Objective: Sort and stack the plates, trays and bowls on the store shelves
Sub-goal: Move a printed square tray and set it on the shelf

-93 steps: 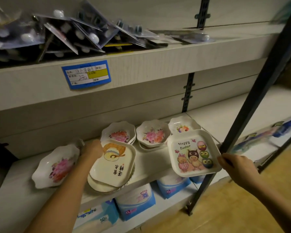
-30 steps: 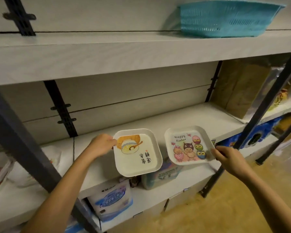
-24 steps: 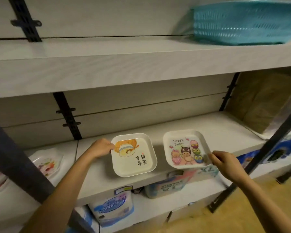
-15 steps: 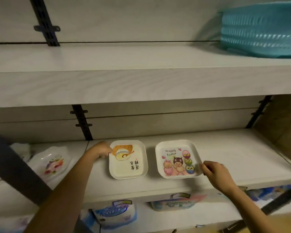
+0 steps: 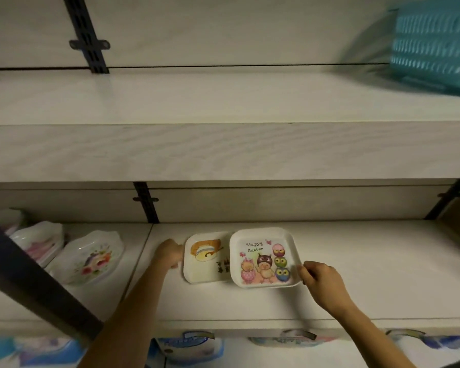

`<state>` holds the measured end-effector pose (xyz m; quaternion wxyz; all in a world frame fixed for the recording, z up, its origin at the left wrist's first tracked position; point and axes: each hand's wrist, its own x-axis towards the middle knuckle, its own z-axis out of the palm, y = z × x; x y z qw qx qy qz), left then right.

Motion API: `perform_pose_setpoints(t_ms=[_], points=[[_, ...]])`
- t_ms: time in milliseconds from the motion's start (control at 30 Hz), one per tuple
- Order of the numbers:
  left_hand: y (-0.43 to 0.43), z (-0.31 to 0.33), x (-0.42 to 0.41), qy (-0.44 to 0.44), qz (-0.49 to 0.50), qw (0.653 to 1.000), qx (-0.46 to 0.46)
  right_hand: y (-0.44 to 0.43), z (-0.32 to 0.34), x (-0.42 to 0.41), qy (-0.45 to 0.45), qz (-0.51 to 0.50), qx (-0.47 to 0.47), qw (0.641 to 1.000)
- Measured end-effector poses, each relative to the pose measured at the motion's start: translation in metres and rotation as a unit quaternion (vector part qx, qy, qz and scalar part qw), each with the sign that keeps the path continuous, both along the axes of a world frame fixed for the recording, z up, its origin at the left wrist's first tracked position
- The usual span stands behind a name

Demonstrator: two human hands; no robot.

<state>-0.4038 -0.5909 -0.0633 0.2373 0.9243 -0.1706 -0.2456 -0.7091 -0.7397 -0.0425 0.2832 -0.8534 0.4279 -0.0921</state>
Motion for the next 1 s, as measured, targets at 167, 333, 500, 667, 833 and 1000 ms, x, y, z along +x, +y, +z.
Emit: perform_pose_setpoints(t_ms=[167,333,500,667,833,1000], points=[[0.029,0.009,-0.010,-0.038,-0.002,0.998,-0.056,0.007,0.000,0.043,-0.003,0.027,0.018,0.999],[0.074,0.027,-0.033,-0.089,-0.080,0.992,-0.035,0.016,-0.008,0.091,0.026,0.045,0.054,0.997],[0.104,0.036,-0.041,-0.091,-0.097,0.990,-0.043,0.025,-0.014,0.117,0.076,0.043,0.079,0.993],[0.114,0.041,-0.050,-0.105,-0.110,0.987,-0.045,0.029,-0.008,0.114,0.168,0.101,0.034,0.980],[0.116,0.049,-0.064,-0.140,-0.143,0.980,-0.023,0.030,0.018,0.094,0.163,0.166,-0.066,0.970],[0.128,0.056,-0.081,-0.179,-0.160,0.971,-0.021,0.047,0.048,0.076,0.137,0.288,-0.122,0.940]])
